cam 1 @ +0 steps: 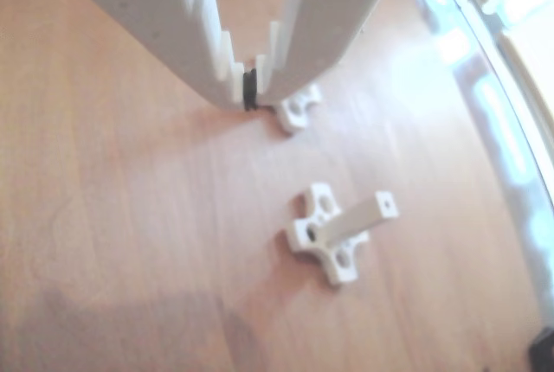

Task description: Grab the screw and set it in the hole.

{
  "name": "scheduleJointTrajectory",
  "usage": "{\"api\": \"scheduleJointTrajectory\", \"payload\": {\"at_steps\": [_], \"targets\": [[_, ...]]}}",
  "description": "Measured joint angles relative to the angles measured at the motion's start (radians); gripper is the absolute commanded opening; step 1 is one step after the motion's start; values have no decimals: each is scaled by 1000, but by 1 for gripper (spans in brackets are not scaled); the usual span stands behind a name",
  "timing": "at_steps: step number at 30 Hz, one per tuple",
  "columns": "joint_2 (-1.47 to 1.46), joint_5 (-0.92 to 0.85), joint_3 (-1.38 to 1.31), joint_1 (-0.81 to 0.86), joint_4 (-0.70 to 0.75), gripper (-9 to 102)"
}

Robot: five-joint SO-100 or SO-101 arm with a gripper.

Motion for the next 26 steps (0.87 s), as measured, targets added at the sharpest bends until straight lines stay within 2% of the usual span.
{"api": "scheduleJointTrajectory", "payload": {"at_steps": [26], "targets": [[0,-86,14,-97,0,-4]]}}
